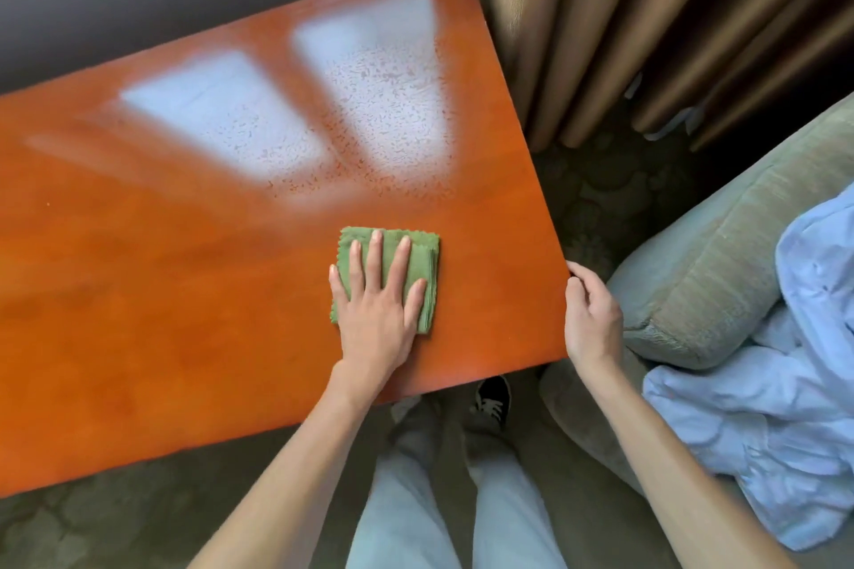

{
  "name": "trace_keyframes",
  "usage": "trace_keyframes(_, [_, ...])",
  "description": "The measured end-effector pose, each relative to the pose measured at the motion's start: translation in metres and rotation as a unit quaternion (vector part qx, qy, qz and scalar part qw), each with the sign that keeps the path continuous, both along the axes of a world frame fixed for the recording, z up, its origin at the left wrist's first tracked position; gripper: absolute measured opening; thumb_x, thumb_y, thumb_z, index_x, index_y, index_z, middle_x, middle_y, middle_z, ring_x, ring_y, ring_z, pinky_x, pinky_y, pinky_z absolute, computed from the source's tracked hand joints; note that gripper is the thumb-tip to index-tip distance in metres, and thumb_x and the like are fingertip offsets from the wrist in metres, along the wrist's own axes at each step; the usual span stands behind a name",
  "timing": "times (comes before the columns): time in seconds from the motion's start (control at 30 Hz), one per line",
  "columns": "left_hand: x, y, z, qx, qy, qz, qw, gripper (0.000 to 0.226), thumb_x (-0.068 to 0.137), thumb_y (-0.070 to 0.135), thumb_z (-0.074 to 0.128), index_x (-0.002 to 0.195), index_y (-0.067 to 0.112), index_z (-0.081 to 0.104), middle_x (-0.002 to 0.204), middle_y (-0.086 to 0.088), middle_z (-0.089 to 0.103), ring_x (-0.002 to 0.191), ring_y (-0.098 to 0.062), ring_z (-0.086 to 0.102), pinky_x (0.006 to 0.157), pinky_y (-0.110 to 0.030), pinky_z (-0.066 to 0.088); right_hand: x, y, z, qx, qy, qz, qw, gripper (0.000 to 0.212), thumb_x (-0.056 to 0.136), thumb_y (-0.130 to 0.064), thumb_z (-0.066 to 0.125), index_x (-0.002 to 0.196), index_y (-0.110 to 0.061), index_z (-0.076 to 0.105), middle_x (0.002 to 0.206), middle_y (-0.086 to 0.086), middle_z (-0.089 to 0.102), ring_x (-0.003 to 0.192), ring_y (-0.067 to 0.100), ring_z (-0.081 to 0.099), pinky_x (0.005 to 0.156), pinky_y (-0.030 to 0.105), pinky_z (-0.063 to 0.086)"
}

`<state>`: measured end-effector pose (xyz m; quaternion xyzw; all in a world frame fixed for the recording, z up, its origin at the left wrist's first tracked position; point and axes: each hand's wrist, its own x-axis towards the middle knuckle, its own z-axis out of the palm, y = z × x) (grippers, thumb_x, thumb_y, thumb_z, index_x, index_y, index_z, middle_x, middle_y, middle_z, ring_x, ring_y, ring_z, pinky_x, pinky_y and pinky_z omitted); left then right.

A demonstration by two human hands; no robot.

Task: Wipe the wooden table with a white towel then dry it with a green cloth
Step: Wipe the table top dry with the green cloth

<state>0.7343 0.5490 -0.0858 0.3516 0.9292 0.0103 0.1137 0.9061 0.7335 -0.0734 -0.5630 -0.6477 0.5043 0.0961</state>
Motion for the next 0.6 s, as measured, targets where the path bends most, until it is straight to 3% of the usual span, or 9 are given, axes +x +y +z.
trace_keyframes(0.1, [-0.028, 0.053, -0.003, 0.03, 0.0, 0.021, 0.999, 0.06, 0.103, 0.051, 0.023, 0.157, 0.025, 0.031, 0.164, -0.014, 0.023, 0.149, -0.041, 0.021, 0.114, -0.068, 0.02, 0.0, -0.001, 0.0, -0.012, 0.006, -0.027, 1.0, 0.039, 0.107, -0.027, 0.032, 0.134, -0.02, 0.059, 0.126, -0.003, 0.062, 0.113, 0.013, 0.055, 0.093, 0.029, 0.044])
trace_keyframes(0.17, [-0.024, 0.092, -0.004, 0.041, -0.005, -0.004, 0.999, 0.06, 0.102, 0.051, 0.022, 0.157, 0.026, 0.031, 0.164, -0.013, 0.023, 0.15, -0.04, 0.019, 0.115, -0.069, 0.016, -0.001, 0.002, -0.003, -0.027, 0.017, -0.061, 0.998, 0.039, 0.106, -0.029, 0.033, 0.128, -0.02, 0.064, 0.123, -0.003, 0.066, 0.114, 0.015, 0.059, 0.097, 0.034, 0.049])
trace_keyframes(0.2, [-0.016, 0.107, -0.003, 0.046, -0.003, -0.035, 0.998, 0.06, 0.102, 0.051, 0.022, 0.157, 0.027, 0.03, 0.165, -0.012, 0.022, 0.151, -0.039, 0.017, 0.116, -0.068, 0.014, -0.001, 0.002, -0.004, -0.037, 0.031, -0.084, 0.995, 0.038, 0.106, -0.029, 0.034, 0.125, -0.019, 0.065, 0.12, -0.003, 0.067, 0.114, 0.015, 0.061, 0.099, 0.035, 0.05])
trace_keyframes(0.3, [0.023, 0.127, 0.001, 0.05, -0.027, -0.175, 0.983, 0.059, 0.104, 0.053, 0.022, 0.158, 0.03, 0.023, 0.167, -0.009, 0.016, 0.153, -0.036, 0.008, 0.118, -0.065, 0.006, -0.007, 0.003, -0.004, -0.074, 0.081, -0.175, 0.978, 0.034, 0.107, -0.022, 0.035, 0.123, -0.013, 0.063, 0.118, 0.004, 0.068, 0.107, 0.006, 0.064, 0.091, 0.017, 0.052])
trace_keyframes(0.37, [0.051, 0.113, 0.004, 0.03, -0.051, -0.261, 0.964, 0.059, 0.105, 0.054, 0.018, 0.159, 0.032, 0.016, 0.168, -0.007, 0.009, 0.154, -0.035, 0.0, 0.119, -0.064, -0.001, -0.009, 0.004, -0.002, -0.072, 0.077, -0.194, 0.975, 0.032, 0.107, -0.022, 0.034, 0.119, -0.018, 0.063, 0.124, 0.008, 0.065, 0.105, 0.008, 0.064, 0.092, 0.021, 0.053])
trace_keyframes(0.47, [0.073, 0.068, 0.004, 0.014, -0.07, -0.332, 0.941, 0.059, 0.105, 0.054, 0.019, 0.16, 0.033, 0.011, 0.168, -0.006, 0.005, 0.154, -0.034, -0.005, 0.119, -0.062, -0.006, -0.014, 0.002, 0.002, -0.021, 0.026, -0.12, 0.992, 0.034, 0.108, -0.026, 0.032, 0.13, -0.02, 0.057, 0.133, 0.006, 0.061, 0.12, 0.016, 0.058, 0.108, 0.041, 0.045])
trace_keyframes(0.6, [0.055, -0.006, 0.004, 0.028, -0.054, -0.288, 0.956, 0.06, 0.103, 0.055, 0.027, 0.159, 0.035, 0.016, 0.168, -0.002, 0.013, 0.154, -0.031, 0.007, 0.118, -0.059, 0.011, -0.048, -0.006, 0.007, 0.126, -0.074, 0.062, 0.987, 0.047, 0.105, -0.034, 0.031, 0.149, -0.019, 0.039, 0.152, 0.005, 0.044, 0.134, 0.013, 0.04, 0.109, 0.031, 0.032])
